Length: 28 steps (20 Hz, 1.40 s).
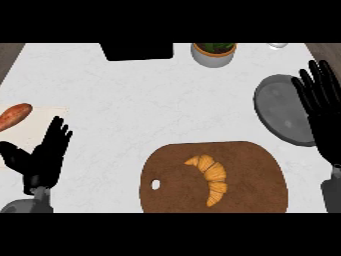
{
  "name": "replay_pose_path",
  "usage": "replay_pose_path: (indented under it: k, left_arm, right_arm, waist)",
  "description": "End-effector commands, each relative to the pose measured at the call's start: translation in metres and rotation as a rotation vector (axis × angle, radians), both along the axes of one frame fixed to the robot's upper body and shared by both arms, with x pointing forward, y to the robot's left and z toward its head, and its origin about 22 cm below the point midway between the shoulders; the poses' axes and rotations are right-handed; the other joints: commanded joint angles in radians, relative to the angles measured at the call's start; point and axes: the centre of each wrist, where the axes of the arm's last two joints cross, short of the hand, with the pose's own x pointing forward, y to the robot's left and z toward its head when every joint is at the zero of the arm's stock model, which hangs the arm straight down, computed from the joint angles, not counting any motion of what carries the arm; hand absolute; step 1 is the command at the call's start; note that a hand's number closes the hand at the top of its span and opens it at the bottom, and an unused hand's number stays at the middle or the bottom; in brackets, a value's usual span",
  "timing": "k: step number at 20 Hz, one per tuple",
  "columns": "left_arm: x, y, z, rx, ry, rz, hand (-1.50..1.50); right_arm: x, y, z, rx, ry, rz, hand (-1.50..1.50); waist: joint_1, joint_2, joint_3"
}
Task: Pick the croissant from the cutting board and place it in the pan
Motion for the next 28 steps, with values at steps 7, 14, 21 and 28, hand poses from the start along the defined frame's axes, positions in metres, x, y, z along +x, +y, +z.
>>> replay_pose_path:
  k: [7,14,21,28]
  left_arm:
    - [0.049,-0.01,0.076,0.172,-0.223,-0.178,0.0]
    - [0.042,-0.022,0.105,0.152,-0.217,-0.195,0.0]
    - [0.046,-0.039,0.095,0.177,-0.214,-0.192,0.0]
    - [0.04,-0.032,0.092,0.149,-0.199,-0.177,0.0]
  right_arm:
    - [0.025,0.039,0.037,-0.43,-0.15,0.624,1.5]
    - [0.017,-0.049,-0.011,-0.568,-0.293,0.582,-1.5]
    - [0.05,-0.051,0.026,-0.819,-0.486,0.659,-1.5]
    - [0.057,0.01,0.052,-1.121,-0.511,0.762,-1.5]
  waist:
    - [0.099,0.049,-0.005]
    - [0.068,0.041,-0.002]
    - [0.064,0.044,-0.005]
    - [0.067,0.042,-0.007]
